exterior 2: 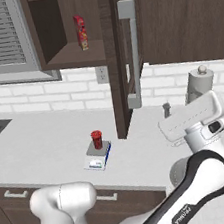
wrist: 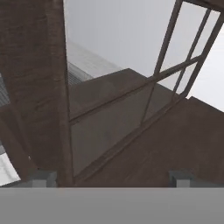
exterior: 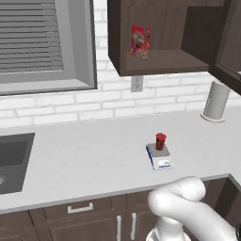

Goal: Pick the yogurt and place it on the digital scale for weighing, and close the cabinet.

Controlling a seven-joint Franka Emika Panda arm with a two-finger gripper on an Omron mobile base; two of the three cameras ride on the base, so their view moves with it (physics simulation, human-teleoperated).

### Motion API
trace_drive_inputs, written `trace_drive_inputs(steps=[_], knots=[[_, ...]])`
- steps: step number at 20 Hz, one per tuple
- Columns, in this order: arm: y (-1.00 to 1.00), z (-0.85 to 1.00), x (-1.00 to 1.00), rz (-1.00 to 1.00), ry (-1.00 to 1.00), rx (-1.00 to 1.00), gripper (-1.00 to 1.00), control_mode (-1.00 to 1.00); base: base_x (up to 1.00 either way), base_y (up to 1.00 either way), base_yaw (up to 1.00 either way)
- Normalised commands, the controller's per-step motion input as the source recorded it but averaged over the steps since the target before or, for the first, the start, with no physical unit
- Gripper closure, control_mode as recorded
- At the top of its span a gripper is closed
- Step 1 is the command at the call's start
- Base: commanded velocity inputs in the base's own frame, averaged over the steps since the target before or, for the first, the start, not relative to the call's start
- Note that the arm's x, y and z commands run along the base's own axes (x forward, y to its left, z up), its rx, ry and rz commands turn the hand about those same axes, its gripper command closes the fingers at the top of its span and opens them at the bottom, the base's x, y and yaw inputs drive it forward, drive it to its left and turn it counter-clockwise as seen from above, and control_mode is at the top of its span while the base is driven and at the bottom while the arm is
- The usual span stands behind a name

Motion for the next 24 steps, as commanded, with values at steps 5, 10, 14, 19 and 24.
trace_drive_inputs(steps=[5, 10, 14, 19, 24], knots=[[0.71, 0.87, -0.30, 0.11, -0.09, 0.16, -1.00, -1.00, 0.00, 0.00, 0.00], [1.00, 0.44, -0.41, 0.13, -0.04, 0.12, -1.00, -1.00, 0.00, 0.00, 0.00], [1.00, 0.41, -0.18, 0.06, -0.07, 0.01, -1.00, -1.00, 0.00, 0.00, 0.00], [1.00, 0.47, 0.02, 0.01, -0.04, 0.00, -1.00, -1.00, 0.00, 0.00, 0.00], [1.00, 0.07, 0.52, -0.07, 0.00, 0.00, -1.00, -1.00, 0.00, 0.00, 0.00]])
